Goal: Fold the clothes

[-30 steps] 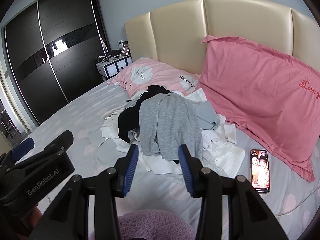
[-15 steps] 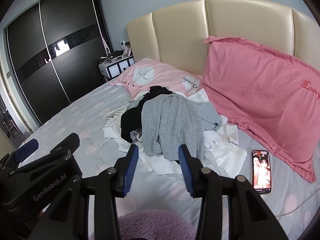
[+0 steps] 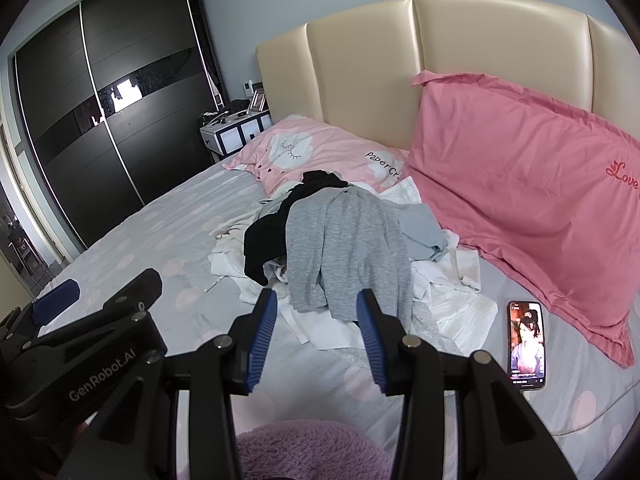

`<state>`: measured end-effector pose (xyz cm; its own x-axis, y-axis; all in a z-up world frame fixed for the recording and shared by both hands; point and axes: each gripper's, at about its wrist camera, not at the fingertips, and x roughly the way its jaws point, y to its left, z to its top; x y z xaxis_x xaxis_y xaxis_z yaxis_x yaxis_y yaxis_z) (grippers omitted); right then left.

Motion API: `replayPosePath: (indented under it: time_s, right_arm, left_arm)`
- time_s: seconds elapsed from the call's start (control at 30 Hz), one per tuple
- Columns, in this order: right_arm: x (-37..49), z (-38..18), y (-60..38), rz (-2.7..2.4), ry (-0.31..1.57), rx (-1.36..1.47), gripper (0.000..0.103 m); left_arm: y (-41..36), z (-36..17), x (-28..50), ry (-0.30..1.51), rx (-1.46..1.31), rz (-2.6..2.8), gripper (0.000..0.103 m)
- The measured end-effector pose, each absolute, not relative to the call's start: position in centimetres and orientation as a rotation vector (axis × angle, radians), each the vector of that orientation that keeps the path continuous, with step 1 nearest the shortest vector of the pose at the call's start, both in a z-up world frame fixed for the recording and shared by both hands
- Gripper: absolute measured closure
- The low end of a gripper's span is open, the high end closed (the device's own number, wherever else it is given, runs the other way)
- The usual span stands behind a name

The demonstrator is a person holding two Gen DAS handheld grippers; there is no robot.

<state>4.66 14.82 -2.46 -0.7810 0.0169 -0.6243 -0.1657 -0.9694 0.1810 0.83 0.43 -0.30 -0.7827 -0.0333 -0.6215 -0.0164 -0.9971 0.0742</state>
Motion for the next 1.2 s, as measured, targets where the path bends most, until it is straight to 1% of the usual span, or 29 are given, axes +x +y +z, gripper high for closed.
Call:
replayPosePath:
  time_s: [0.47, 0.7, 0.9, 0.97, 1.03, 1.07, 1.13, 1.2]
  right_arm:
    - [3.5, -3.1, 15.4, 2.859, 0.362, -1.02, 0.063]
    - [0.5, -4.1, 18.1, 2.849, 0.464, -1.061, 0.063]
    - [-2.0, -5.0, 20.4, 2.837, 0.553, -1.095, 0.063]
    - [-3.1, -5.3, 21.1, 2.833, 0.57, -1.108, 0.063]
    - [-4.9, -5.7, 21.6, 2.829, 0.533, -1.132, 0.063]
    - [-6.1, -6.1, 21.8, 2.834, 0.534, -1.16, 0.063]
    - [-8.1, -6.9, 22.1, 2.838, 0.549, -1.205, 0.063]
    - [-10.3, -7.9, 21.8, 2.839, 0.544, -1.239, 0.063]
  left_arm:
    - [0.5, -0.8, 0.0, -0.12, 1.053, -2.946, 0.007]
    - [1.1, -1.1, -1.5, -0.134, 1.048, -2.985, 0.007]
    - [0.9, -2.2, -5.6, -0.067, 1.168, -3.017, 0.007]
    - [1.2, -2.8, -7.3, -0.095, 1.182, -3.043, 0.008]
    - [1.7, -3.5, -9.3, -0.127, 1.196, -3.064, 0.008]
    - [1.9, -3.9, -10.3, -0.142, 1.208, -3.073, 0.009]
    - [2.3, -5.0, -12.6, -0.135, 1.258, -3.079, 0.016]
    - [2.6, -6.1, -15.0, -0.126, 1.309, -3.083, 0.018]
